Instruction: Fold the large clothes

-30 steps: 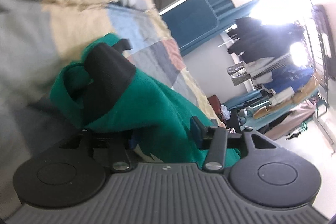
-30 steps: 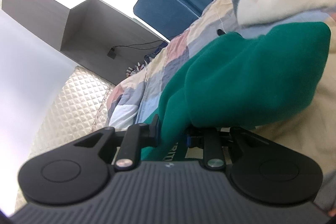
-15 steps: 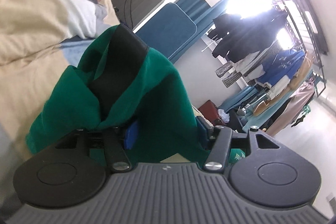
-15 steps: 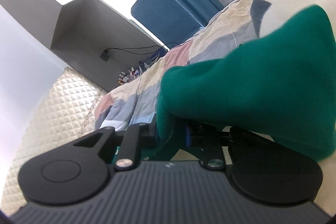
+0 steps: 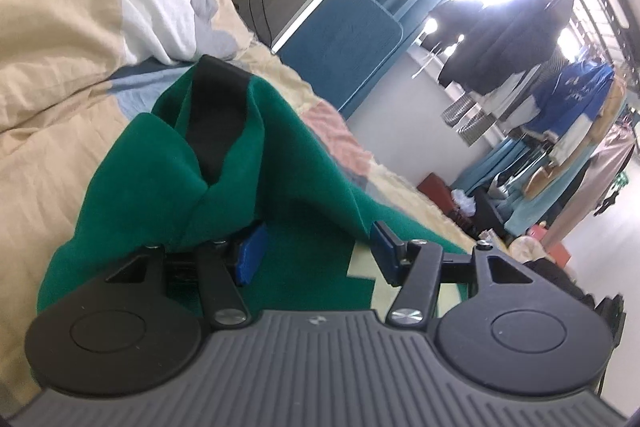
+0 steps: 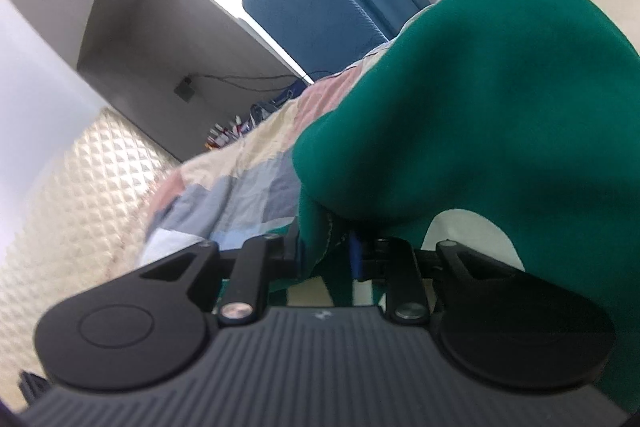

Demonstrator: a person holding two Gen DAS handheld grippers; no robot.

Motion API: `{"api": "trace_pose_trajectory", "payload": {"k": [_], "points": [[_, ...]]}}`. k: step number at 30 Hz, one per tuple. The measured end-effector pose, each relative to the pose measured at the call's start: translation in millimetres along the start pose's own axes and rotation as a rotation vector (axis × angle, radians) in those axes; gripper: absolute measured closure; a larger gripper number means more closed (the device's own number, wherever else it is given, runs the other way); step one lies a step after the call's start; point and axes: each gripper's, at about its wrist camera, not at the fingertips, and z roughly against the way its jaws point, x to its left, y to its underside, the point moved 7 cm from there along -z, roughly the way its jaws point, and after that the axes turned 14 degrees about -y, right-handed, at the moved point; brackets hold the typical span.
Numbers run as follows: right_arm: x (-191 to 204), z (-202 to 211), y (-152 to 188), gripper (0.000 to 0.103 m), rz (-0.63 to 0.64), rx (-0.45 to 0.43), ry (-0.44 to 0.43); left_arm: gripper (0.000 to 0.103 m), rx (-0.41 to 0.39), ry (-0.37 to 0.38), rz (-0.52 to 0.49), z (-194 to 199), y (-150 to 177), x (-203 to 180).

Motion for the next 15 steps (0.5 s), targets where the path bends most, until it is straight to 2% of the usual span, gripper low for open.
{"api": "trace_pose_trajectory", "payload": {"k": [4, 9, 11, 12, 14, 15], "points": [[-10, -17, 0, 0.08, 0.044, 0.015, 0.008, 0.04, -0.007, -0.04, -0.078, -21, 5, 2], [-8, -19, 1, 0.08, 0.086, 0.02, 0.019, 0.039, -0.034, -0.072, -0.159, -22, 5, -5], [-1, -17, -2, 0.078, 0.1, 0.025, 0.025, 0.032, -0.046, -0.065, -0.169, -17, 5, -8], [2, -14, -2, 0.074, 0.106, 0.03, 0.03, 0.031, -0.05, -0.062, -0.169, -13, 4, -10], [16, -14, -6, 0.056, 0.116, 0.037, 0.037, 0.03, -0.069, -0.064, -0.177, -4, 1, -15], [23, -9, -6, 0.038, 0.128, 0.035, 0.029, 0.029, -0.084, -0.065, -0.186, 3, -1, -18]]}}
